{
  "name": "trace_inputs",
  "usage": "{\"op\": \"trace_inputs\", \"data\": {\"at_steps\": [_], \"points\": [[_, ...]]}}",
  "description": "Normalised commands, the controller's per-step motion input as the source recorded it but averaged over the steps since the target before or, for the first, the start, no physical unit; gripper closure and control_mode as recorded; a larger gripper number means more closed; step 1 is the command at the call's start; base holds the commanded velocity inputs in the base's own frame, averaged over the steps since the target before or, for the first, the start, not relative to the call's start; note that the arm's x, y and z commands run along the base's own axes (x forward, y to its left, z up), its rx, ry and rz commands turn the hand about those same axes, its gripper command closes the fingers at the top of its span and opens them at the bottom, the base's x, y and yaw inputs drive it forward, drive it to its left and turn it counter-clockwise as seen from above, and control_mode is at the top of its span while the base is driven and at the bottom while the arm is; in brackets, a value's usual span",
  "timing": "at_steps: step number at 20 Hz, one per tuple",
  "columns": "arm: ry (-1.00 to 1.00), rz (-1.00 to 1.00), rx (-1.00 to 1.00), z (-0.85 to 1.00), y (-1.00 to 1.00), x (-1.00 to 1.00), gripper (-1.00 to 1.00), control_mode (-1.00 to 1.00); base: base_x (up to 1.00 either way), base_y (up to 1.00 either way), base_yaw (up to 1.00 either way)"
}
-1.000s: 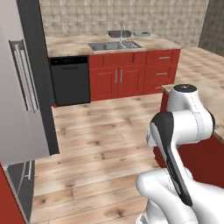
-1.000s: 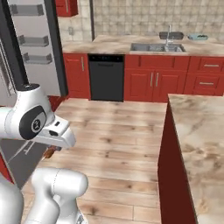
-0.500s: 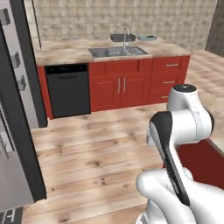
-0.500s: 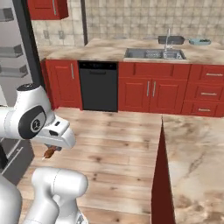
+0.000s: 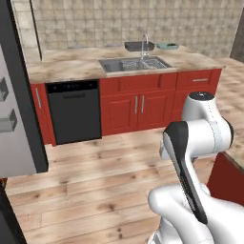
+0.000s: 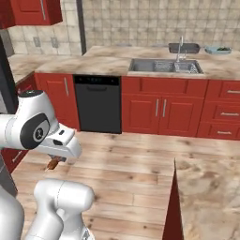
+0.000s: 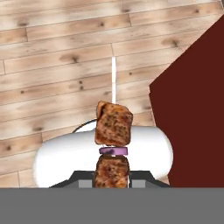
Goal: Place the cold items (kiwi and avocado) from the fridge in one tupperware on the dining counter. Place the warm items (kebab skewer and hot dog) in the stove area in another tupperware.
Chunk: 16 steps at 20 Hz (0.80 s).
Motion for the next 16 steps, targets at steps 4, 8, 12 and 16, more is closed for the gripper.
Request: {"op": "trace_inputs", "data": {"at_steps": [4,8,12,16], "points": [[0.00,0.00,0.00,0.00,0.00,0.00,1.00,1.00,1.00,-0.03,-0.06],[0.00,0.00,0.00,0.00,0.00,0.00,1.00,1.00,1.00,-0.04,-0.11],[0.00,0.00,0.00,0.00,0.00,0.00,1.00,1.00,1.00,-0.02,-0.23],[0.00,0.00,0.00,0.00,0.00,0.00,1.00,1.00,1.00,-0.04,-0.29]]}}
